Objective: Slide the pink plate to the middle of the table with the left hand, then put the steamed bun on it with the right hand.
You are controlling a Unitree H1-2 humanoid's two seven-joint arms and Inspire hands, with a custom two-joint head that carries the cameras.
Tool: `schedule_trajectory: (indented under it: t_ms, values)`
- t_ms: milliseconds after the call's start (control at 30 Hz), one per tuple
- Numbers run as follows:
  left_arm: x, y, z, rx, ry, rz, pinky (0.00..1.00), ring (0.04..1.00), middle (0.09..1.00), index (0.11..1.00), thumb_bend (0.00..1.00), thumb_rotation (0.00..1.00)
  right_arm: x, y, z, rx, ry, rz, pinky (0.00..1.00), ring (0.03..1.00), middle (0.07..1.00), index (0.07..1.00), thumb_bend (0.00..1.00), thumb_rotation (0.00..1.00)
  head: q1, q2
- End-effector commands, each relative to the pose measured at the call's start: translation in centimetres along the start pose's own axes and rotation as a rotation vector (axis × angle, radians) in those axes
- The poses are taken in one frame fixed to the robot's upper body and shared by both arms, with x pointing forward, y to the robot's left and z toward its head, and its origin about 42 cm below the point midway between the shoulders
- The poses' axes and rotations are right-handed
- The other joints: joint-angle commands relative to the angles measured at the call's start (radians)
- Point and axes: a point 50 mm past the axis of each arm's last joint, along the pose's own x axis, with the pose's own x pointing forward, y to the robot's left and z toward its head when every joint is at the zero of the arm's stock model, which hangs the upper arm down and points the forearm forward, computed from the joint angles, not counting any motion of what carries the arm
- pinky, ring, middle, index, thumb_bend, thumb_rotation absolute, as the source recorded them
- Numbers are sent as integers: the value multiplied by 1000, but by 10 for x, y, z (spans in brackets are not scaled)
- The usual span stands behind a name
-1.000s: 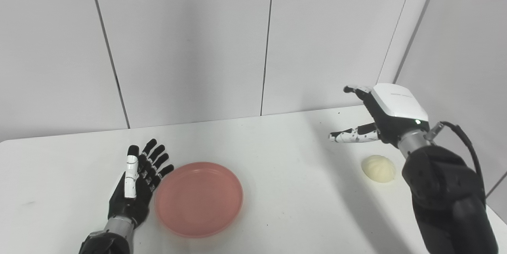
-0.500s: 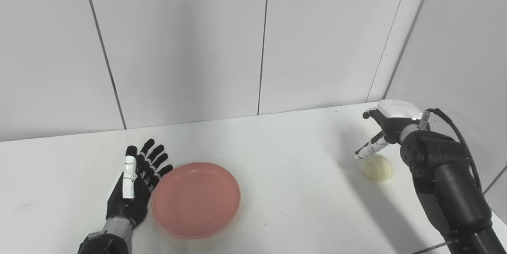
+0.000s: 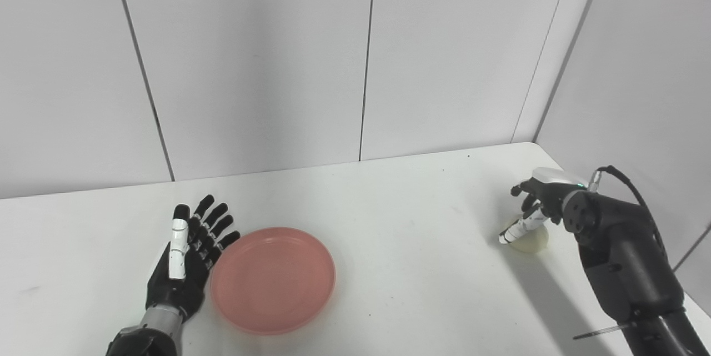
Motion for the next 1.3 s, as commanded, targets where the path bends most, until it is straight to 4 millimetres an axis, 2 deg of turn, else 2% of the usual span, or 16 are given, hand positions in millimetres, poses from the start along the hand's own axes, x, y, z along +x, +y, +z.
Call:
schedule_trajectory:
  t_ms: [0, 67, 167, 267, 433, 467, 500, 633, 733, 767, 933, 1067, 1200, 1267]
  values:
    - [-5, 2, -10, -18, 53, 7, 833, 920, 927, 936, 786, 936, -1, -20, -5, -17, 19, -72, 505, 580, 694, 858, 1000, 420, 2, 1]
    - [-5, 3, -9, -16, 54, 6, 829, 925, 929, 936, 792, 936, 3, -16, -7, -26, 37, -63, 420, 489, 621, 858, 1000, 419, 3, 3]
    - [-5, 3, -9, -21, 55, 8, 828, 926, 928, 931, 792, 927, 9, -10, -13, -32, 59, -59, 384, 451, 587, 858, 1000, 407, 2, 3]
    - [-5, 3, -8, -22, 57, 11, 828, 927, 924, 932, 791, 924, 14, -6, -18, -34, 78, -48, 374, 443, 593, 852, 1000, 394, 2, 7]
    - [-5, 2, -8, -14, 60, 9, 822, 928, 921, 931, 780, 939, 22, 7, -29, -14, 102, -36, 433, 489, 605, 836, 1000, 369, 7, 12]
    - [-6, 2, -8, -16, 59, 8, 821, 928, 920, 931, 780, 940, 23, 8, -30, -16, 103, -32, 459, 511, 619, 831, 1000, 368, 7, 15]
    - [-6, 2, -8, -17, 60, 8, 819, 925, 917, 933, 780, 939, 23, 9, -31, -21, 105, -31, 531, 575, 663, 814, 1000, 366, 7, 15]
    - [-6, 3, -7, -18, 65, 3, 820, 925, 921, 936, 782, 941, 21, 12, -30, -67, 115, -66, 555, 623, 706, 796, 1000, 383, 4, 16]
    - [-5, 3, -8, -17, 68, 3, 807, 922, 915, 936, 785, 939, 20, 14, -29, -115, 117, -82, 601, 696, 765, 802, 1000, 417, 5, 14]
    - [-4, 2, -8, -17, 68, 1, 806, 920, 911, 936, 783, 941, 20, 14, -29, -118, 115, -83, 650, 744, 797, 804, 1000, 420, 7, 14]
    - [-4, 1, -8, -16, 66, -1, 806, 918, 913, 935, 779, 942, 17, 14, -30, -103, 112, -87, 727, 818, 842, 804, 1000, 413, 8, 14]
    - [-4, 0, -7, -12, 66, -4, 808, 918, 923, 936, 778, 944, 14, 11, -31, -105, 119, -90, 707, 822, 855, 803, 1000, 400, 9, 16]
    - [-4, 0, -8, -11, 67, -2, 806, 919, 919, 943, 781, 946, 4, 6, -32, -116, 98, -97, 643, 791, 859, 799, 1000, 417, 9, 16]
    - [-4, -1, -6, -11, 64, -2, 806, 916, 915, 944, 781, 945, -5, 3, -32, -110, 84, -117, 681, 823, 860, 796, 1000, 401, 9, 18]
